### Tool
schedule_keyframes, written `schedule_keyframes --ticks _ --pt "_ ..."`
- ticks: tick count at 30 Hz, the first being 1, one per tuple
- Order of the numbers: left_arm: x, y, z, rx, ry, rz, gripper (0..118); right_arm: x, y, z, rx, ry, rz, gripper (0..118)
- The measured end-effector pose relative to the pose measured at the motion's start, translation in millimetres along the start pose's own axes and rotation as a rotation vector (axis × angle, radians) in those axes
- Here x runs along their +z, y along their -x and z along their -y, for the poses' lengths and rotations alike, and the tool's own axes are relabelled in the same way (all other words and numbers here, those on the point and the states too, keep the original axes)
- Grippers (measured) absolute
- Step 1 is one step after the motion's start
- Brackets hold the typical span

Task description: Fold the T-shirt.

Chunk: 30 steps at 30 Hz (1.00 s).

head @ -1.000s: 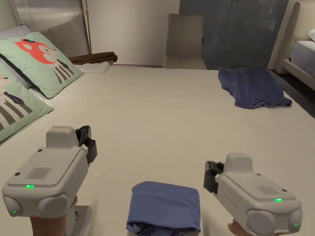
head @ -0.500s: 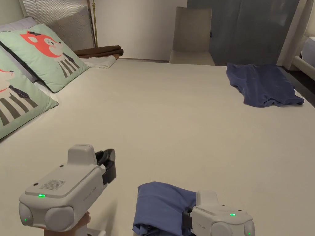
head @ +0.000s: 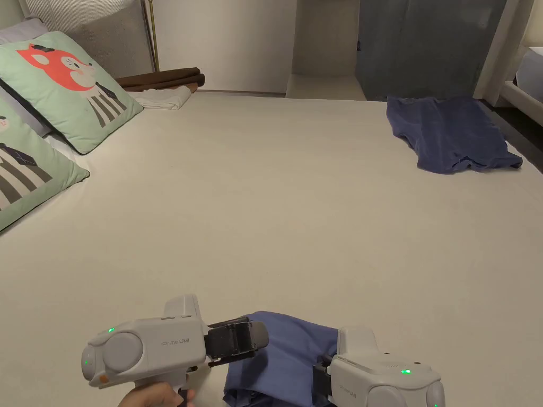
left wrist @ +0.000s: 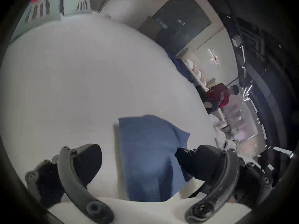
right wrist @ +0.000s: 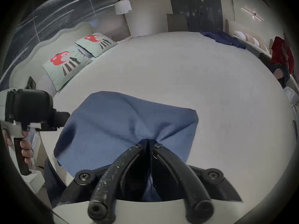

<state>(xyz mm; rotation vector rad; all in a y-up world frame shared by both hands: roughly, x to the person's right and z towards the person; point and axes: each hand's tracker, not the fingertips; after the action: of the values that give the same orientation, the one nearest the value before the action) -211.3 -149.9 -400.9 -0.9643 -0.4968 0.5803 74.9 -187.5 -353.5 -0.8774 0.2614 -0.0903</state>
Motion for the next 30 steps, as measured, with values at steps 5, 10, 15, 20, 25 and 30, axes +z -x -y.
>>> schedule_keyframes --ticks 5,10,15,20,25,30 --pt "-24.5 16.3 -2.4 0.156 0.15 0.069 75 0.0 -1.6 -0.2 0.005 0.003 -0.007 0" --pt "-21.6 14.8 2.2 0.111 0.132 0.03 39 1.8 -3.3 1.6 0.004 -0.011 -0.019 0" --pt "-10.4 18.5 4.4 0.088 0.107 0.049 33 13.4 8.8 -7.6 0.058 -0.06 -0.022 0" --pt "27.5 46.7 -21.5 0.03 0.064 -0.017 33 37.4 36.2 -30.8 0.087 -0.215 -0.049 0" --pt "95.3 114.9 -68.4 -0.011 0.039 -0.163 33 40.8 81.7 -56.9 0.154 -0.279 -0.094 0" --pt "167.1 197.3 -104.3 0.06 -0.019 -0.353 33 26.7 129.2 -70.5 0.189 -0.297 -0.161 0"
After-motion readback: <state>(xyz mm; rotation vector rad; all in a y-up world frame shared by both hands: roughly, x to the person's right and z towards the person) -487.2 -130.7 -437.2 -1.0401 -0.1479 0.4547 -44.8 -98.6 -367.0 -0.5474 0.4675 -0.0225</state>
